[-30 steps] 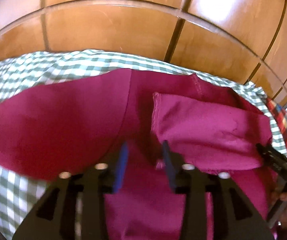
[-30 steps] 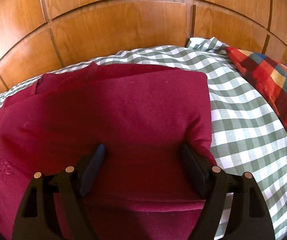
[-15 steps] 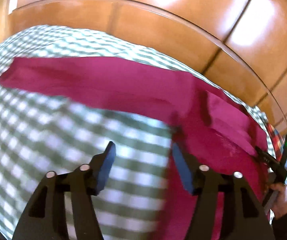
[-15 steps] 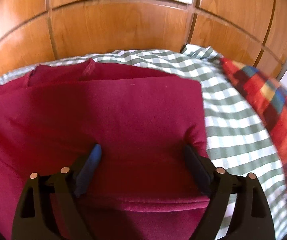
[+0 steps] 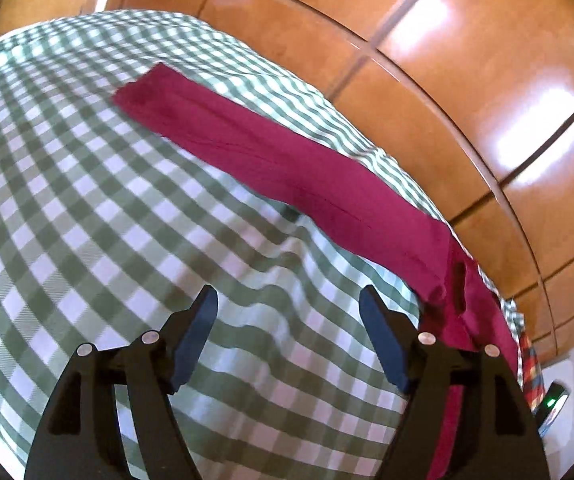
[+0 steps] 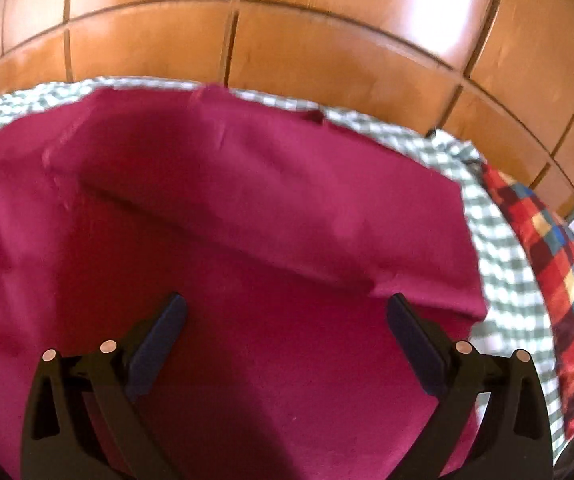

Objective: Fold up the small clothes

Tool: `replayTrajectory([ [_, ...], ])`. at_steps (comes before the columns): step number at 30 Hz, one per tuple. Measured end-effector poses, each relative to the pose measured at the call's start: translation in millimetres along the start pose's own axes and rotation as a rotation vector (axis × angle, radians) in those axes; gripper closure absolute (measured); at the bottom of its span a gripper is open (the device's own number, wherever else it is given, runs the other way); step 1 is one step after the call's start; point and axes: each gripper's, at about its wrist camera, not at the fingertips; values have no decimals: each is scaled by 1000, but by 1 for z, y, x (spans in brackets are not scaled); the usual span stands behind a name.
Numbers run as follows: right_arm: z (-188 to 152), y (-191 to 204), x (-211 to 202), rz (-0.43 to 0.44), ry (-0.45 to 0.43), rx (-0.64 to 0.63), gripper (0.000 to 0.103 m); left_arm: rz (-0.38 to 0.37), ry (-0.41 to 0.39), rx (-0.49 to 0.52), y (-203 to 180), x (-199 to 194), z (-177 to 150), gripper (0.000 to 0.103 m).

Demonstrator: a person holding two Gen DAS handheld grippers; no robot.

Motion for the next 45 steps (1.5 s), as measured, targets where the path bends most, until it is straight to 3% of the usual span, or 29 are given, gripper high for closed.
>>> replayTrajectory([
  [3, -3, -16, 10, 100, 34, 90, 4, -24, 16, -82, 21, -1, 6, 22],
  [6, -5, -29, 18, 174, 48, 152, 3, -31, 30, -132, 35, -1, 14, 22],
  [12, -4, -24, 17, 142, 45, 128, 3, 66, -8, -165, 40, 1, 41, 25],
  [18, -6, -23, 15, 146, 34, 133, 3, 130, -2, -257, 53, 22, 78, 40],
  [25, -6, -21, 15, 136, 36, 127, 3, 184, -62, -342, 65, 38, 114, 40],
  [26, -5, -21, 15, 135, 36, 127, 3, 195, -64, -326, 63, 43, 119, 40],
  [27, -5, -21, 15, 133, 36, 125, 3, 208, -64, -308, 61, 47, 122, 47],
  [29, -5, -20, 15, 127, 36, 122, 3, 217, -47, -262, 56, 58, 128, 73],
  [30, -5, -20, 14, 123, 36, 120, 3, 225, -32, -235, 52, 64, 132, 92],
  [31, -5, -19, 14, 119, 37, 117, 3, 236, -25, -207, 48, 69, 133, 96],
  [33, -5, -18, 14, 116, 37, 115, 3, 264, -65, -155, 34, 68, 131, 97],
  [35, -5, -19, 14, 116, 39, 116, 3, 242, -106, -120, 17, 61, 126, 97],
  [39, -5, -19, 14, 115, 39, 115, 3, 139, -168, -10, -35, 44, 103, 97],
  [45, -5, -19, 15, 117, 39, 116, 3, -23, -180, 217, -122, 28, 34, 97],
])
Point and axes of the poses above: each gripper's, at about its wrist camera, not at the fingertips, and x roughly the way its jaws point, y to its left, z to its top, and after that the axes turned 8 degrees about -x, right-handed
